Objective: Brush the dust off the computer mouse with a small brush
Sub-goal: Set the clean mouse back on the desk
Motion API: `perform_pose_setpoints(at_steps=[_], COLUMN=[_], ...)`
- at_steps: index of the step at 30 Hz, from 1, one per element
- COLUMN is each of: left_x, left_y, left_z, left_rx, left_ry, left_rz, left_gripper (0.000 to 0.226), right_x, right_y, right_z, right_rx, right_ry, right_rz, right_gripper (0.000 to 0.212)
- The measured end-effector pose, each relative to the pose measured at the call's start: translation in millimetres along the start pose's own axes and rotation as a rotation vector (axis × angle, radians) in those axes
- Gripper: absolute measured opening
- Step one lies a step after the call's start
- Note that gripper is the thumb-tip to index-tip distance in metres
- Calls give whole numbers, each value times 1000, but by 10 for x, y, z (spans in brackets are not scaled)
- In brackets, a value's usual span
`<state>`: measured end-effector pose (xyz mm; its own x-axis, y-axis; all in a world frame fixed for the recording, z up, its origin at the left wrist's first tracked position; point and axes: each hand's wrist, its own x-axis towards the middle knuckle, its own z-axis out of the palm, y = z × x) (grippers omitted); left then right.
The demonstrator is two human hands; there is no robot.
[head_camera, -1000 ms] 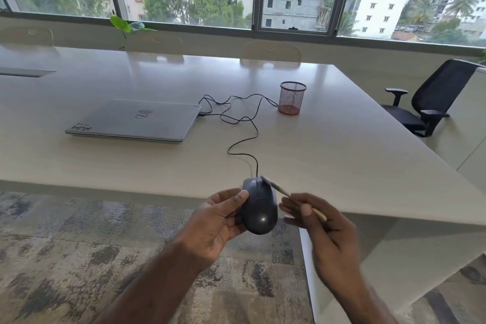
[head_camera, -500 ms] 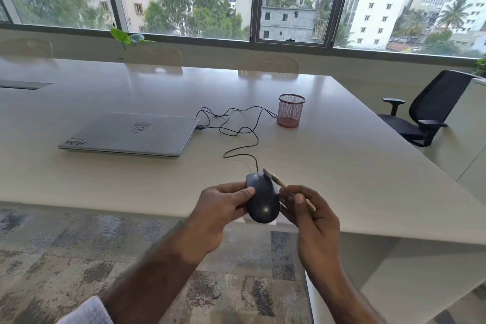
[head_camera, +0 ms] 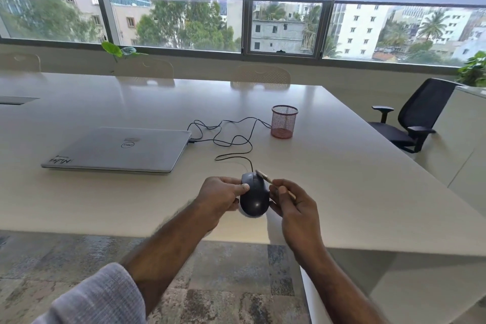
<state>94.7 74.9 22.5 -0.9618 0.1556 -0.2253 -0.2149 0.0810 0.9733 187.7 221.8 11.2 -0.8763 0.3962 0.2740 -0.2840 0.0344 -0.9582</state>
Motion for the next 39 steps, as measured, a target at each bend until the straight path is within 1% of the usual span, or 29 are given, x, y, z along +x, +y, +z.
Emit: perform_pose_setpoints(at_steps=[3, 8, 16, 19, 21, 22, 25, 27, 29, 31, 35, 37, 39], left_x=[120, 218, 249, 220, 188, 175, 177, 222, 303, 402, 655, 772, 859], left_y=[5, -30, -8, -24, -8, 9, 72, 103, 113, 100, -5, -47, -72], left_z=[0, 22, 5, -34, -71, -98, -223, -324, -416, -495, -656, -702, -699], left_rx=[39, 109, 161, 164, 189, 232, 513, 682, 817, 941, 1150, 1197, 1218], left_ry=[26, 75, 59, 48, 98, 153, 333, 392, 380, 322, 170, 112, 73], left_rz=[15, 32, 39, 59, 106, 150, 326, 453, 570, 615, 568, 504, 420], left_gripper=[19, 20, 22, 23, 20, 19, 25, 29, 34, 45, 81, 87, 88], right_x=[93, 223, 267, 254, 255, 263, 307, 349, 403, 474, 686, 819, 978], right_y=[11, 55, 72, 63, 39, 30, -4, -48, -92, -146, -279, -359, -416], right_z=[36, 74, 71, 45, 14, -9, -78, -117, -151, -179, -216, -221, -231], right_rx=[-8, -82, -128, -121, -104, -98, -101, -113, -134, -177, -285, -335, -408], right_ry=[-17, -12, -26, -26, -9, 11, 74, 96, 101, 112, 134, 134, 125], right_rz=[23, 45, 51, 42, 35, 31, 16, -6, -35, -69, -161, -207, -253], right_gripper=[56, 55, 54, 56, 57, 56, 44, 36, 33, 34, 30, 29, 29])
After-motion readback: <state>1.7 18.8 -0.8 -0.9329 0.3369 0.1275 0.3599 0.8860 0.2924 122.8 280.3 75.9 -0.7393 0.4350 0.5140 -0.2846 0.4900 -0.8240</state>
